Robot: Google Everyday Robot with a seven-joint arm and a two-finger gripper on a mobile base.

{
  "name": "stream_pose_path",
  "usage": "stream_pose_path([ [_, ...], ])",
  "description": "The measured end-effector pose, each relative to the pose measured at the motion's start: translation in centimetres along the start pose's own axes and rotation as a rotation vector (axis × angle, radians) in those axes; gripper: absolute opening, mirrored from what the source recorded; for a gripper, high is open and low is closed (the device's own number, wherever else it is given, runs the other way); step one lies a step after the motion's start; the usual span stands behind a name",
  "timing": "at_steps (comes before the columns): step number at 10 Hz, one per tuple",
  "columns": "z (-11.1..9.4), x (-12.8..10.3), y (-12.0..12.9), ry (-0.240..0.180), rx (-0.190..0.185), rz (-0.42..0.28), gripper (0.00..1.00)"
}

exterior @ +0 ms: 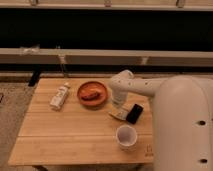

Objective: Place the white sponge in the ceramic cup

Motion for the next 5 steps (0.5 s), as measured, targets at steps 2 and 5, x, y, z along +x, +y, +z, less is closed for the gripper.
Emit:
stream_pose_path([
  [2,-2.5,-0.3,0.3,-0.037,0.004,0.001,0.00],
  [5,-7.0,-0.9,1.5,-0.107,0.012,-0.014,0.00],
])
